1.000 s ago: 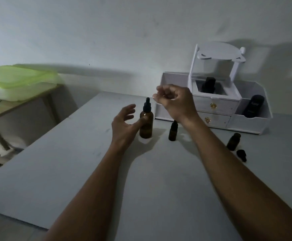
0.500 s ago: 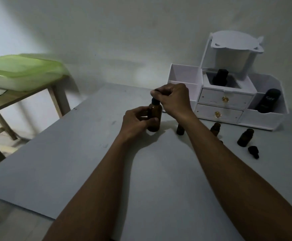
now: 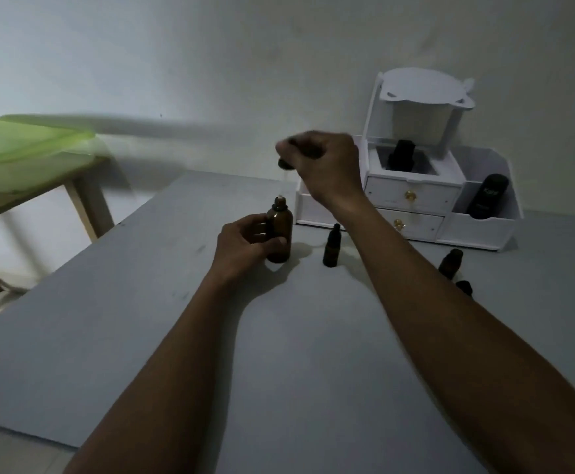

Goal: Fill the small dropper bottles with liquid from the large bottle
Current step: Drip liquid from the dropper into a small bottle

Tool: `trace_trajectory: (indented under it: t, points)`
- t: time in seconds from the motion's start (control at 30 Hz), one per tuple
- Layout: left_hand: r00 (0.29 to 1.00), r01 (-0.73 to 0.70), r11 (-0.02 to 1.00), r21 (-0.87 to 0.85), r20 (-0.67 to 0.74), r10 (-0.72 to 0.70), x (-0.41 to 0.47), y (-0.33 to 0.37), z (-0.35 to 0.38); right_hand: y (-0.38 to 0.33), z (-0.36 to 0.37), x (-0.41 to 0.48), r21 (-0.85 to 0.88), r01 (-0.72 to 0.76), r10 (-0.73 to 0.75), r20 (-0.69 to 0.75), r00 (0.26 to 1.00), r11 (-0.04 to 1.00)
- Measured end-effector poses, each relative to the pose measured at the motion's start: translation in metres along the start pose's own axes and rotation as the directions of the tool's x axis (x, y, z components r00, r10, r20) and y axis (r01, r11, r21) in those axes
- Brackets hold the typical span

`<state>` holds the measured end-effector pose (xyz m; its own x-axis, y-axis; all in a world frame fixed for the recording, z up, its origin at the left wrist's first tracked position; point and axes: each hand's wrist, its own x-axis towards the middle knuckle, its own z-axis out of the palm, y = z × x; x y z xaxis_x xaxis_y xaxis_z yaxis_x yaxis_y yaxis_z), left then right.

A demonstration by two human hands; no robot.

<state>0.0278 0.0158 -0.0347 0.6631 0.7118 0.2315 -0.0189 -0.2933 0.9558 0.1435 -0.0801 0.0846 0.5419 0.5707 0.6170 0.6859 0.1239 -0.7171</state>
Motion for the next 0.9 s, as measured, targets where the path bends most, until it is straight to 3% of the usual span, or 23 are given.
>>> trace_trajectory:
  t: [0.1,0.23,0.3,0.37,0.43,0.53,0.63,0.73,0.9]
  points:
    - [0.975,-0.16,0.979,0.127,-0.135,0.177,-0.002,0.005,0.006,-0.023,-0.027,0.013,0.071,0.05,-0.044,-0.085,0.995,0.996]
    - [0.777,-0.399,0.881,0.255,-0.416,0.472,-0.017,0.03,0.025,-0.035,-0.074,0.014,0.162,0.085,-0.056,-0.178,0.982,0.983]
    - [0.705,-0.49,0.826,0.278,-0.43,0.564,-0.027,0.046,0.042,-0.028,-0.099,0.008,0.164,0.06,-0.027,-0.196,0.98,0.985]
    - [0.727,-0.55,0.806,0.216,-0.351,0.59,-0.036,0.057,0.063,-0.014,-0.119,0.001,0.169,0.011,0.023,-0.202,0.979,0.986]
    - [0.803,-0.541,0.829,0.142,-0.208,0.559,-0.042,0.062,0.087,0.001,-0.137,-0.006,0.132,-0.035,0.061,-0.198,0.978,0.991]
    - [0.94,-0.34,0.931,0.133,0.057,0.335,-0.048,0.061,0.12,0.021,-0.158,-0.014,0.042,-0.091,0.097,-0.168,0.981,0.995]
    - [0.973,-0.117,0.986,0.122,0.214,0.089,-0.046,0.053,0.143,0.037,-0.169,-0.017,-0.002,-0.144,0.142,-0.165,0.976,0.99]
    - [0.975,-0.006,0.993,0.115,0.223,-0.02,-0.041,0.048,0.152,0.048,-0.174,-0.018,-0.006,-0.169,0.166,-0.15,0.975,0.986]
    - [0.979,0.062,0.993,0.103,0.185,-0.08,-0.032,0.052,0.161,0.055,-0.177,-0.019,-0.008,-0.194,0.191,-0.129,0.973,0.981]
